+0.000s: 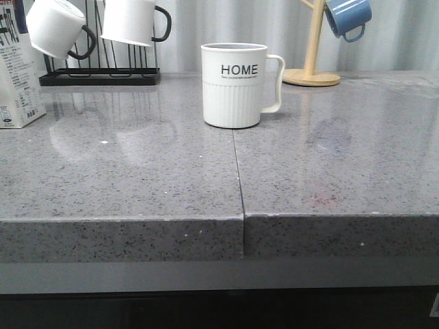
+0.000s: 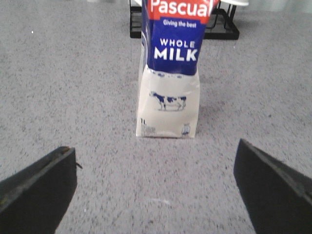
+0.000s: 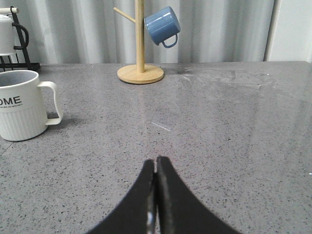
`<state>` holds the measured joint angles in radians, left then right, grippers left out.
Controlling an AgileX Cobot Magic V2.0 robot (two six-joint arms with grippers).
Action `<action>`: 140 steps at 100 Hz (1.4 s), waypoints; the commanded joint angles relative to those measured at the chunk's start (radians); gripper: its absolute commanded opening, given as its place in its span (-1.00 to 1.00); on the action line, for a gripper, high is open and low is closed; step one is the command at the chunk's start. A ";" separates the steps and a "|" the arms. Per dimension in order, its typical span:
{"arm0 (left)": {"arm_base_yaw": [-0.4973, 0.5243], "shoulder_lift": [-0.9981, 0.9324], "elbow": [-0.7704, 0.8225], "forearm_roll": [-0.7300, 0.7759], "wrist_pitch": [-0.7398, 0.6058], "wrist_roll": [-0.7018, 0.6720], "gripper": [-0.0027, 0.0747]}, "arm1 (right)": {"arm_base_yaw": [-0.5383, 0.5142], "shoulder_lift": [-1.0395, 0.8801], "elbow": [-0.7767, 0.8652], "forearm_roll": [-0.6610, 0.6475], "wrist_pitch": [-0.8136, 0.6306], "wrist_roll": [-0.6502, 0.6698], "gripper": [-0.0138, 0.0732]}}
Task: Place milk next to cup
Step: 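Close the left gripper around the top of the milk carton, then lift the carton with the left gripper and carry it toward the mug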
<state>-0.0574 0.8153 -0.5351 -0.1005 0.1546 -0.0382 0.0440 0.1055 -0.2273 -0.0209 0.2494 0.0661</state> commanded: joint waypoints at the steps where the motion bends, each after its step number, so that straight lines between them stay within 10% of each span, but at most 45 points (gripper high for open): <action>1: -0.007 0.043 -0.039 -0.010 -0.155 0.000 0.72 | 0.001 0.009 -0.028 -0.010 -0.080 -0.005 -0.96; 121: -0.051 0.682 -0.338 0.008 -0.594 0.000 0.71 | 0.001 0.009 -0.028 -0.010 -0.080 -0.005 -0.96; 140: -0.051 0.689 -0.338 0.008 -0.608 0.000 0.22 | 0.001 0.009 -0.028 -0.010 -0.080 -0.005 -0.96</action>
<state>-0.1079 1.5324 -0.8372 -0.0930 -0.3621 -0.0382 0.0440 0.1055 -0.2273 -0.0209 0.2494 0.0661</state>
